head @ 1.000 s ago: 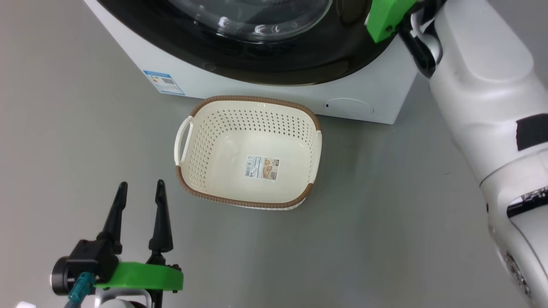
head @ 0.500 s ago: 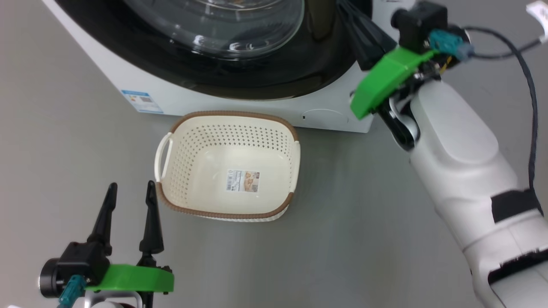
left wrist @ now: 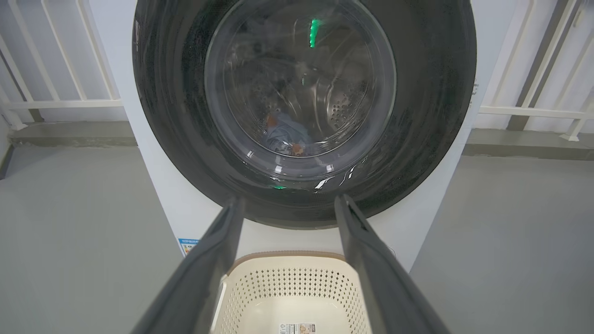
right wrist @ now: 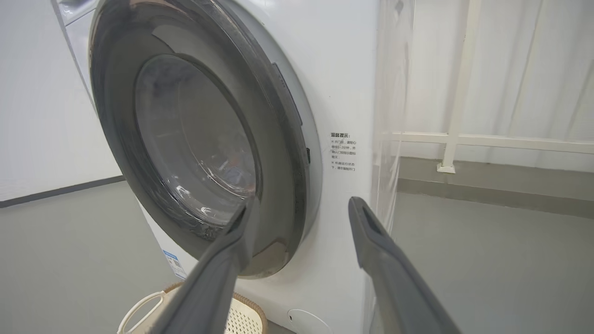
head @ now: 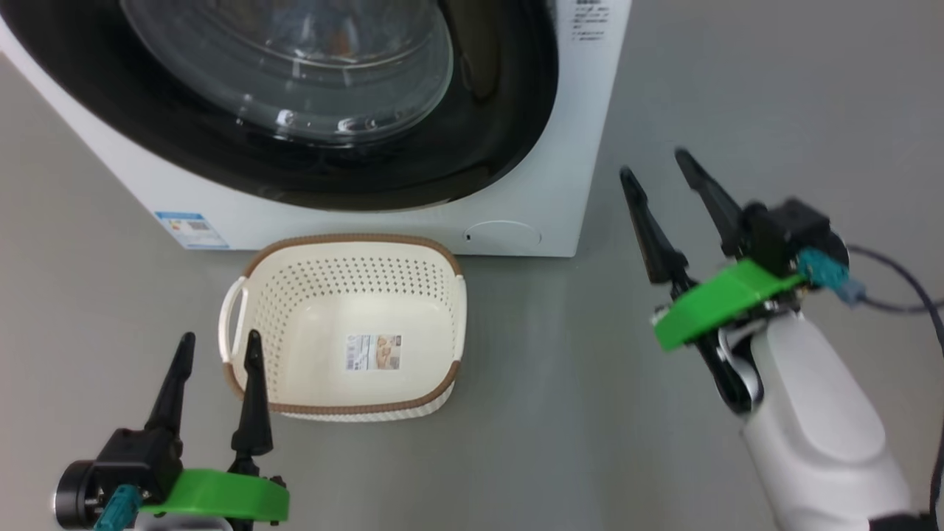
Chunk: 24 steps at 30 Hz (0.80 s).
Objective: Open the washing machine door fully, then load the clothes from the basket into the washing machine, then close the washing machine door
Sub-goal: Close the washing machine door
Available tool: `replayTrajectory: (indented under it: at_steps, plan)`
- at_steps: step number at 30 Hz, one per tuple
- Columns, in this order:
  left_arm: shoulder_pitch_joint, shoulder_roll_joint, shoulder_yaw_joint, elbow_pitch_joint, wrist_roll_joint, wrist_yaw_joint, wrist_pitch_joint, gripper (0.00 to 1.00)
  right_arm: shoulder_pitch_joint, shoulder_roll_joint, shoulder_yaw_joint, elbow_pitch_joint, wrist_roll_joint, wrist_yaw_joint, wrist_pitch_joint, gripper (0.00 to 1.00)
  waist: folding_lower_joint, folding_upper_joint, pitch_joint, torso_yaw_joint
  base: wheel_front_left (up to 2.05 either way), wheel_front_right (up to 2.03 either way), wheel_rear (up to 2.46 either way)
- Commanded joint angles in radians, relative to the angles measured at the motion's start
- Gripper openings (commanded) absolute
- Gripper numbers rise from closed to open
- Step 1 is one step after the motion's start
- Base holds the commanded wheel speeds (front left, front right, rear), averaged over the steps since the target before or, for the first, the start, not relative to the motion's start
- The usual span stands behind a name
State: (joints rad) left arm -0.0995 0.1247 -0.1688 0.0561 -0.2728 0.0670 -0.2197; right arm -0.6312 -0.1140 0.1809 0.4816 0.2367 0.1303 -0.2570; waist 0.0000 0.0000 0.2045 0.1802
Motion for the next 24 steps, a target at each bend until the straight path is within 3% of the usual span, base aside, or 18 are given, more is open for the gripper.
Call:
replayTrajectory:
  at_steps: [1, 12, 24]
  plan:
    - [-0.003, 0.026, 0.031, -0.031, 0.011, 0.005, 0.005, 1.0, 0.052, 0.025, -0.006, -0.058, -0.016, 0.0, 0.0, 1.0, 0.0, 0.0, -0.027, -0.028, 0.0, 0.0, 0.0]
    - [0.027, 0.039, 0.007, -0.017, 0.005, -0.005, 0.023, 1.0, 0.385, 0.052, -0.163, -0.322, -0.088, 0.0, 0.09, 1.0, 0.0, 0.0, -0.094, -0.082, 0.0, 0.0, 0.0]
    - [0.103, 0.052, 0.003, -0.035, -0.003, 0.014, 0.05, 1.0, 0.607, 0.063, -0.204, -0.534, -0.074, 0.0, 0.185, 1.0, 0.0, 0.0, -0.177, -0.112, 0.0, 0.0, 0.0]
